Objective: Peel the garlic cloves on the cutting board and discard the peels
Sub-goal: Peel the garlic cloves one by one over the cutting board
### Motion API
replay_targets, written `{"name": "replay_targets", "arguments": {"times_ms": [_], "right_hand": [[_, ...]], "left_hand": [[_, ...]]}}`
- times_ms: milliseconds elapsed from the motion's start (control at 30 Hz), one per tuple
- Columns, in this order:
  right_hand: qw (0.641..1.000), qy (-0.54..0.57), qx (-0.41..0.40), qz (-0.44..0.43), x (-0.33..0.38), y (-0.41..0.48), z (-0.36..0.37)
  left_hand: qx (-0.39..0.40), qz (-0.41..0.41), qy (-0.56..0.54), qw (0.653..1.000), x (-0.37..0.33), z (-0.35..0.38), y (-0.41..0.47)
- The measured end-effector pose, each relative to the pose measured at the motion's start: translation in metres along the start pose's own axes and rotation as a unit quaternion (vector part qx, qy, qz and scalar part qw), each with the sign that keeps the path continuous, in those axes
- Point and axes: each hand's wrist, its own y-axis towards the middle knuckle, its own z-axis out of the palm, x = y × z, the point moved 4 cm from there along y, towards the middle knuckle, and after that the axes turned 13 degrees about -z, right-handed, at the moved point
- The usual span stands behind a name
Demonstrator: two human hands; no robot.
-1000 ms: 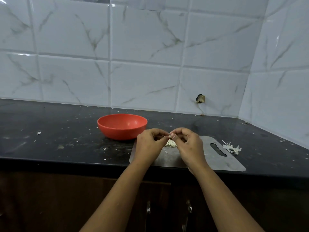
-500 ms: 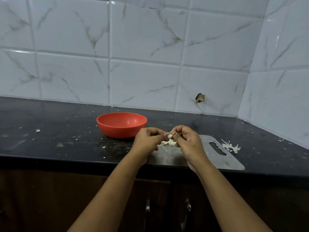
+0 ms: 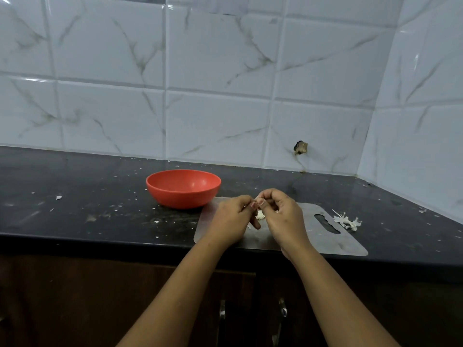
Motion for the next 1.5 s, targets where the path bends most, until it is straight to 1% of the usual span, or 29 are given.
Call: {"name": "replay_targets", "arguments": {"times_ms": [100, 200, 300, 467, 600, 800, 967, 1033, 1100, 1167, 1300, 1400, 1500], "right_hand": [[0.998, -0.041, -0.026, -0.032, 0.004, -0.001, -0.001], [0.997, -0.044, -0.038, -0.048, 0.006, -0.002, -0.001], [0.996, -0.046, -0.028, -0.068, 0.008, -0.003, 0.001], [0.999, -0.012, -0.008, -0.038, 0.005, -0.001, 0.002], [0.997, -0.05, 0.035, -0.039, 0.001, 0.002, 0.005], [0.996, -0.041, 0.075, -0.021, -0.003, 0.002, 0.008], [0.991, -0.044, 0.123, -0.017, 0.001, 0.001, 0.01], [0.993, -0.048, 0.108, -0.01, -0.001, 0.0, 0.009], [0.998, -0.043, 0.055, 0.006, -0.005, 0.001, 0.005], [0.998, -0.052, 0.028, 0.025, -0.008, 0.001, 0.003], [0.994, -0.098, 0.037, 0.025, -0.007, 0.0, 0.005], [0.993, -0.113, 0.022, 0.027, -0.007, 0.0, 0.003], [0.993, -0.11, 0.036, 0.02, -0.006, 0.0, 0.003]], "left_hand": [[-0.002, 0.004, 0.008, 1.0, -0.001, 0.0, 0.0], [-0.009, -0.01, -0.023, 1.0, -0.001, -0.004, -0.001], [-0.032, -0.025, -0.065, 0.997, 0.001, -0.007, 0.001], [-0.039, -0.059, -0.164, 0.984, 0.007, -0.009, 0.004], [-0.052, -0.077, -0.2, 0.975, 0.012, -0.015, 0.005], [-0.036, -0.084, -0.167, 0.982, 0.014, -0.014, 0.007], [-0.037, -0.085, -0.185, 0.978, 0.016, -0.014, 0.009], [-0.037, -0.079, -0.212, 0.973, 0.016, -0.014, 0.01], [-0.045, -0.082, -0.243, 0.965, 0.019, -0.015, 0.011], [-0.054, -0.089, -0.243, 0.964, 0.021, -0.016, 0.012], [-0.063, -0.091, -0.229, 0.967, 0.02, -0.015, 0.011], [-0.069, -0.091, -0.193, 0.974, 0.019, -0.014, 0.009], [-0.072, -0.099, -0.155, 0.98, 0.02, -0.015, 0.008]]}}
